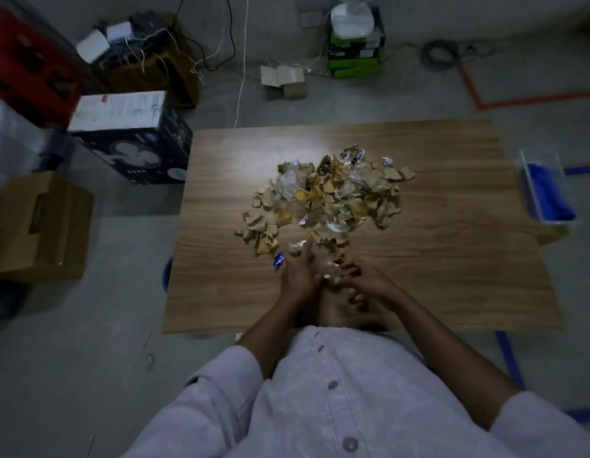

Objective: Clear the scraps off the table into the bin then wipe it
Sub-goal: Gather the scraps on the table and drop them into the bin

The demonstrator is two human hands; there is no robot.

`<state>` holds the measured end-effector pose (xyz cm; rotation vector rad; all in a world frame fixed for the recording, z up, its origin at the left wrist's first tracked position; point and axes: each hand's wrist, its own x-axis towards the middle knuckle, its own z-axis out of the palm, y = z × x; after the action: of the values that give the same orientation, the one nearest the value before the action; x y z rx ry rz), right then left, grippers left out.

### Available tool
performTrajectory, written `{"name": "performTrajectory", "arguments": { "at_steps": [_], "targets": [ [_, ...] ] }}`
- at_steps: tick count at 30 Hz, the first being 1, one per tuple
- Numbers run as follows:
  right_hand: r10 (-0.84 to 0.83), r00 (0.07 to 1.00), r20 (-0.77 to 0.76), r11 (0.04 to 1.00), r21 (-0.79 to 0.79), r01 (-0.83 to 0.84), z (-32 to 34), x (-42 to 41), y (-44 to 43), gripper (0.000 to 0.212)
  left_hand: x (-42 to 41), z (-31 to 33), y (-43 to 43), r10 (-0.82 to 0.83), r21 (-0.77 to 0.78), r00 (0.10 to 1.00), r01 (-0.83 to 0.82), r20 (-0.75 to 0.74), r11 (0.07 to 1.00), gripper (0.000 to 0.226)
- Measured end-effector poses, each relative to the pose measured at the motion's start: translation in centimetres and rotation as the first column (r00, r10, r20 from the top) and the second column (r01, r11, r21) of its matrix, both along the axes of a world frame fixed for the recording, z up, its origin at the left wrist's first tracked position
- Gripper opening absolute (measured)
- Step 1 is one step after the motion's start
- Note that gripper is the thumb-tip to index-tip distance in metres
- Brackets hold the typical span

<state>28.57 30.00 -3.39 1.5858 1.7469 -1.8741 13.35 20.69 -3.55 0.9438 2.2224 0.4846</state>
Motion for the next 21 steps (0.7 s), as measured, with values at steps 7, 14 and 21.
{"name": "performTrajectory", "arguments": {
  "at_steps": [7,14,21],
  "targets": [
    [-0.076,0.997,-0.033,0.997,0.023,0.077,-0.4,0.1,1.9,0.030,-1.3,1.1,3.4,0.201,0.305,0.976,-0.217,0.082,0.927,0.036],
    [-0.137,0.990,-0.041,0.990,-0.018,0.137,-1.0,0.7,2.5,0.030,1.6,-1.1,-1.2,0.456,0.071,0.876,-0.471,0.157,0.879,0.025],
    [-0.085,0.995,-0.044,0.996,0.001,0.085,-1.6,0.5,2.7,0.029,2.2,-2.3,0.5,0.404,0.045,0.782,-0.479,0.474,0.876,0.033]
  ]
}}
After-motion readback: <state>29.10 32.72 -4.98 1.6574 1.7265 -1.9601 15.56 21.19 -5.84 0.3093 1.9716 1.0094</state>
